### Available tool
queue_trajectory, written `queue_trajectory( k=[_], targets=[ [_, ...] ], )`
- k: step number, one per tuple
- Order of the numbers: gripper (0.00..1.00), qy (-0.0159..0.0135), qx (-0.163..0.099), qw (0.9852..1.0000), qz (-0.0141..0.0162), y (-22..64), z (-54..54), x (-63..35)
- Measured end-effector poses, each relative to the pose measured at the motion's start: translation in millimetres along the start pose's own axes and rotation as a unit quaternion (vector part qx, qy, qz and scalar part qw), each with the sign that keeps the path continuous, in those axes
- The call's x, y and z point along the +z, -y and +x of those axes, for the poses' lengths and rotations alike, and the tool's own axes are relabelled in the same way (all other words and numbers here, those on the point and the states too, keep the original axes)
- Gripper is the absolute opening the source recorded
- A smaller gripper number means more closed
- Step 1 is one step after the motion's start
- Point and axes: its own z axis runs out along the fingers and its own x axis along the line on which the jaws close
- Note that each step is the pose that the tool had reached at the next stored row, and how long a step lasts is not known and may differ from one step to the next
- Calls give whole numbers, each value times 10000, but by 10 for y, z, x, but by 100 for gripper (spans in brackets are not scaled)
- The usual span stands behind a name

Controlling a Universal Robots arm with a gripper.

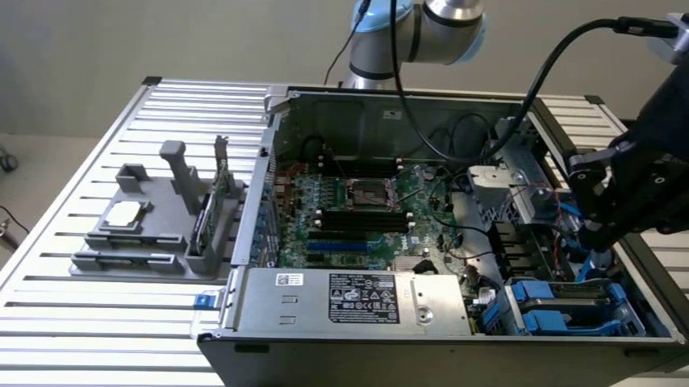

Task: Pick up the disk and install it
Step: 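Insert the first disk wire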

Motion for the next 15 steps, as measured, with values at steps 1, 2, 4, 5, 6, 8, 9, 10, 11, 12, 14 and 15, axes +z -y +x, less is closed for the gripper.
queue_trajectory(
  k=[1,2,4,5,6,8,9,10,11,12,14,15],
  targets=[
    [18,3,90,10000,0,0,0,1],
    [18,8,182,9998,1,0,0,2],
    [18,15,370,9993,1,0,0,5],
    [18,19,460,9989,1,0,0,7],
    [18,23,550,9985,2,0,0,8],
    [18,30,729,9973,2,0,0,11],
    [18,34,816,9967,2,1,0,12],
    [18,38,914,9958,3,0,0,13],
    [18,42,1003,9949,3,0,0,14],
    [18,46,1092,9940,4,1,0,16],
    [18,53,1268,9919,4,1,0,19],
    [18,57,1365,9906,4,1,0,20]
  ],
)
